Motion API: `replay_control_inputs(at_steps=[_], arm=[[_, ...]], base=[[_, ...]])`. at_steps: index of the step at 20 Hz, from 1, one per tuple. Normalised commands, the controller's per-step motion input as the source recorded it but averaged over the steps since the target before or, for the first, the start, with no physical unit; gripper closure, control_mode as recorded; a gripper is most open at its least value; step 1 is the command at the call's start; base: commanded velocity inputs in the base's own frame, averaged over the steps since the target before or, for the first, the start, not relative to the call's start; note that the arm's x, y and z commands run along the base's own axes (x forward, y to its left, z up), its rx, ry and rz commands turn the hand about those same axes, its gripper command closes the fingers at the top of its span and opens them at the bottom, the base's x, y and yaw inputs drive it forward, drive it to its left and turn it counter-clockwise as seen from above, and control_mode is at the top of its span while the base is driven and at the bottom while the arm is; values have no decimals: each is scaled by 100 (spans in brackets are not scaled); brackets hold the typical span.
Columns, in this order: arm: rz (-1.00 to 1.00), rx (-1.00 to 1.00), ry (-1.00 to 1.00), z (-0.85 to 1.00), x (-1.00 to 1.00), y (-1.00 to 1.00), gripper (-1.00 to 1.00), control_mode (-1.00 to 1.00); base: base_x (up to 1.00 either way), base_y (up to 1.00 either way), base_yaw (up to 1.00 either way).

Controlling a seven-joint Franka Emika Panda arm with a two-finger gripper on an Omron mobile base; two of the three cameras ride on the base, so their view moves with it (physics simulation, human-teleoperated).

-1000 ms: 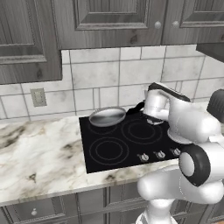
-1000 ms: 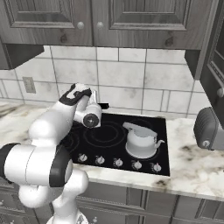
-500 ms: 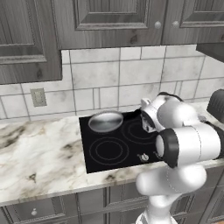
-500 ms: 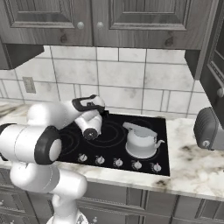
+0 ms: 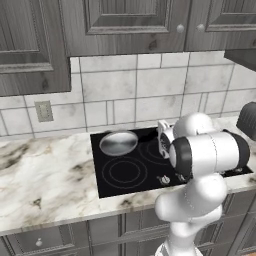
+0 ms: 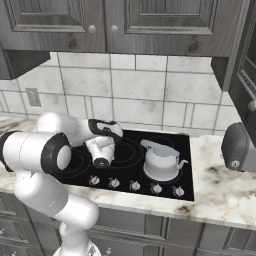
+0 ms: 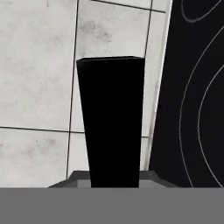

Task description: Pick the pan from the cabinet and place it on the stove. Then turn on the stove burner for the pan.

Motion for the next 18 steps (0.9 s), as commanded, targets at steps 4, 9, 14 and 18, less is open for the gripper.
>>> replay_control_inputs(at_steps=[4,9,14,18], arm=[[0,0,0,-22,27,0,100,-100],[0,0,0,-25,33,0,100,-100],[-1,0,-2,-30,35,0,100,-100],[0,0,-3,-29,35,0,100,-100]], base=[[0,0,0],[0,0,0],[0,0,0],[0,0,0]])
